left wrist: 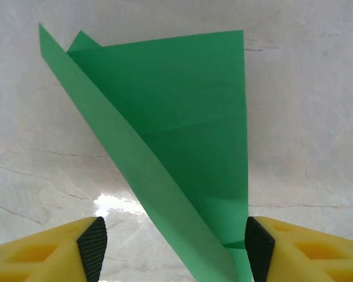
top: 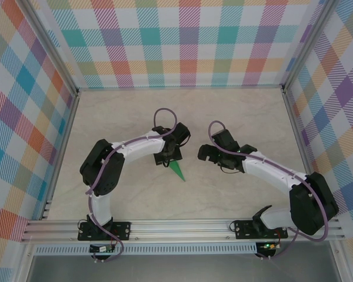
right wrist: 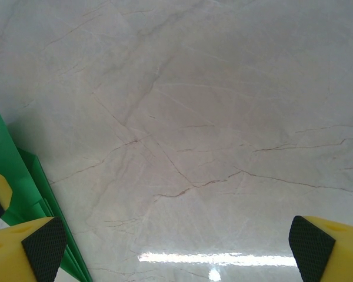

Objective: Fold a paper plane with a square sheet of paper (pick it up from the middle)
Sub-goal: Move a paper plane to the center of the table.

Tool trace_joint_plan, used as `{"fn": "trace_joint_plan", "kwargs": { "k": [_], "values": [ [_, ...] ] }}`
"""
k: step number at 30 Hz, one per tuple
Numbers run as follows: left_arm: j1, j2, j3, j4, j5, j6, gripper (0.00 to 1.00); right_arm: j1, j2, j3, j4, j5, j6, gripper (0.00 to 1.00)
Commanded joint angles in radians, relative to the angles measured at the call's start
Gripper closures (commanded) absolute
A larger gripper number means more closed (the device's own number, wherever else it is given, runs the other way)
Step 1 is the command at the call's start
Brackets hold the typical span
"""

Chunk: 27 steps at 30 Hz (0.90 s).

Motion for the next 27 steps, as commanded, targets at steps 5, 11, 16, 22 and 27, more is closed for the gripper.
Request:
{"fn": "trace_joint_plan", "kwargs": {
  "k": [5, 11, 16, 22, 27],
  "values": [
    [-0.005, -0.065, -0.032, -0.013, -0.022, -0.077, 0.51, -0.005, -0.006, -0.01, -0.018, -0.004, 0.018, 0.0],
    [-0.005, -0.102, -0.079, 0.025, -0.028, -0.105, 0.72, -0.006, 0.006, 0.004, -0.021, -0.013, 0.018, 0.0],
    [-0.005, -0.106, -0.085, 0.043, -0.027, -0.092, 0.93, -0.005, 0.002, 0.013, -0.028, -0.023, 0.021, 0.01],
    [-0.005, -0.206, -0.086, 0.104, 0.024, 0.006, 1.0, -0.007, -0.045, 0.012, -0.014, -0.062, 0.029, 0.01],
    [-0.002, -0.322, -0.125, 0.24, 0.159, 0.135, 1.0, -0.01, -0.101, 0.011, -0.008, -0.083, 0.051, 0.03]
  ]
}}
